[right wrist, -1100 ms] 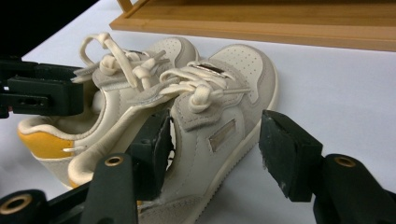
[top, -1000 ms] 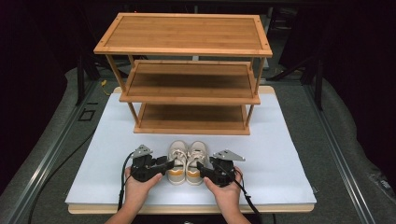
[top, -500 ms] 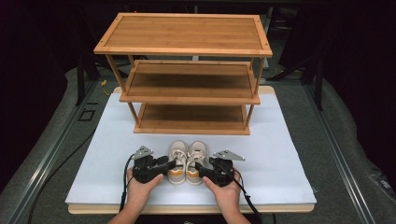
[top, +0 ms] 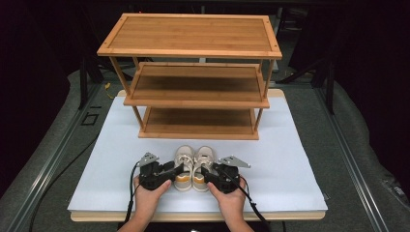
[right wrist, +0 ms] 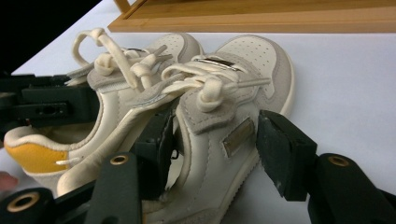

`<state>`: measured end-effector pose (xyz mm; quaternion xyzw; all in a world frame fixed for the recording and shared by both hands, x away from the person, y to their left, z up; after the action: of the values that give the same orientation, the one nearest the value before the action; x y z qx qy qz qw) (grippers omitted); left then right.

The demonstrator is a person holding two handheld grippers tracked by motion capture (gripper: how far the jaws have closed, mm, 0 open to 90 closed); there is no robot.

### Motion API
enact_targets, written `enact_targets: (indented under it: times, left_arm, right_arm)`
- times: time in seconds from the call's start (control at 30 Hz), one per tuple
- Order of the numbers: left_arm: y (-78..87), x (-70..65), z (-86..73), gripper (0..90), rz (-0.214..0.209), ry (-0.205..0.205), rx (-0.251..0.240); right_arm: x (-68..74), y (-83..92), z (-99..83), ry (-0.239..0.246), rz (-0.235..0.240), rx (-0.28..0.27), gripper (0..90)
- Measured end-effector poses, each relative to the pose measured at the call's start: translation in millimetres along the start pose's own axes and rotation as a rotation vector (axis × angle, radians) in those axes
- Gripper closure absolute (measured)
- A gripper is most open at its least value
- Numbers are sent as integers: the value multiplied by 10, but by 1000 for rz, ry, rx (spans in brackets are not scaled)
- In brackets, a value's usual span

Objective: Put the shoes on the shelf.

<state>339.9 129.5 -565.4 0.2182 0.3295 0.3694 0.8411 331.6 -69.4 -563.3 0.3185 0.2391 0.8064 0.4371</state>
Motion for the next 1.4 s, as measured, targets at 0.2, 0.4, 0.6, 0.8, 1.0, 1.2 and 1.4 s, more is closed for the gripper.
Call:
enact_targets:
  times: [0.2,0.4,0.6,0.8,1.0,1.2,1.4]
  left_arm:
    - [-7,4,-6,469,8,8,-15]
    - [-12,-1,-10,499,30,5,-24]
    - [-15,0,-26,503,28,12,-47]
    - [-15,-2,-28,507,31,4,-52]
    - [-14,-9,-36,507,40,3,-73]
    - [-18,-16,-50,508,45,12,-99]
    - [-19,-23,-56,518,44,29,-105]
  right_arm:
    - [14,-12,-27,-49,-21,-46,467]
    - [24,6,-30,-28,-42,-51,519]
    - [27,5,-50,-51,-34,-70,534]
    - [27,-2,-60,-62,-36,-94,537]
    - [30,3,-68,-62,-34,-93,537]
    - [35,0,-58,-48,-41,-94,537]
    - [56,-4,-60,-16,-68,-134,538]
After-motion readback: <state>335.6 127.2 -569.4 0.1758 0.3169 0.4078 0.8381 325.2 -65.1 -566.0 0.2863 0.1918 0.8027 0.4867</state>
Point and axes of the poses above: each handheld gripper's, and its own axes: y roughly backward along the jaws, z roughly out of its top, x roughly to its left, the point moved 5 cm from there along -y, roughly forward along the jaws, and after that the axes turned 11 degrees about x, right-handed, at the moved point
